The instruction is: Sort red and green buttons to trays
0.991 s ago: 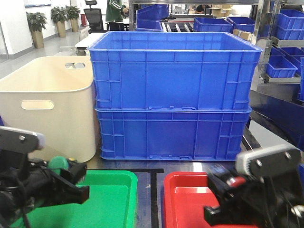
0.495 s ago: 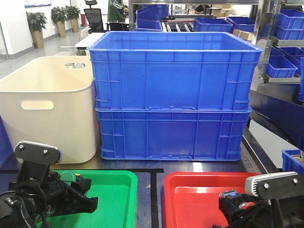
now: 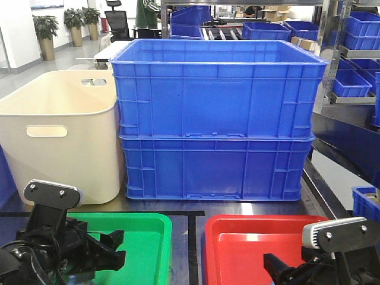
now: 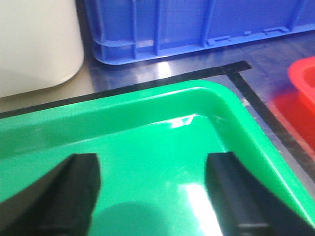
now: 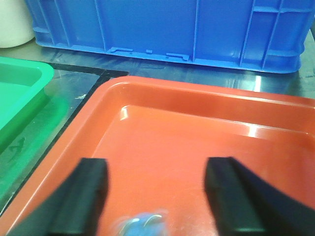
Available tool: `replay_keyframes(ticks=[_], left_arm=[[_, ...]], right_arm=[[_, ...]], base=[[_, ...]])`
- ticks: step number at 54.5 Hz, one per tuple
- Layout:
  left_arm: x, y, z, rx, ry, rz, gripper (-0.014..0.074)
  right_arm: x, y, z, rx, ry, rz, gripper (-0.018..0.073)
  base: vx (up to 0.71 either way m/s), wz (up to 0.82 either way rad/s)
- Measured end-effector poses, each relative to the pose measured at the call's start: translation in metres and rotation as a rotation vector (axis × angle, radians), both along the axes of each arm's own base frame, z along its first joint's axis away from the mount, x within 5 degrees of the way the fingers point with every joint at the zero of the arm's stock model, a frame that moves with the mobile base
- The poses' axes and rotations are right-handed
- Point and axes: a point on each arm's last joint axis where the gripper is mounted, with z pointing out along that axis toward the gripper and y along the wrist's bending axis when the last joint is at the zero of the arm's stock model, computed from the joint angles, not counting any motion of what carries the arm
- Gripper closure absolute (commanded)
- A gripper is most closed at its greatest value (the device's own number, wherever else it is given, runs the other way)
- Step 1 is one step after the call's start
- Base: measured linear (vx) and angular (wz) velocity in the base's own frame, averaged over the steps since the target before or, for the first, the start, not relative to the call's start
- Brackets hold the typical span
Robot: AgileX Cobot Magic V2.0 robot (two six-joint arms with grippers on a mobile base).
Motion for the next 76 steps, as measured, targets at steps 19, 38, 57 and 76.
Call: replay_keyframes(ticks=[19, 38, 57, 76], left_arm=[[-0.008, 0.005, 0.019, -0.028, -0.061, 0.008, 0.0005], [-0.073, 0.042, 0.110, -0.194, -0.387, 0.028, 0.0104], [-0.107, 0.054, 0.136, -0.260, -0.489, -0.022, 0.0134], [-0.104, 0.053, 0.134, -0.255, -0.479, -0.023, 0.0134]], right_arm=[[-0.005, -0.003, 0.010, 0.022, -0.037, 0.000, -0.0007], [-0.051, -0.027, 0.069, 0.169, -0.286, 0.026, -0.0004], [-0.058, -0.032, 0.076, 0.179, -0.330, 0.021, -0.0004], [-0.058, -0.032, 0.076, 0.176, -0.330, 0.021, -0.0004]], base=[[0.00, 0.00], [0.00, 0.00], [0.00, 0.00], [0.00, 0.00]])
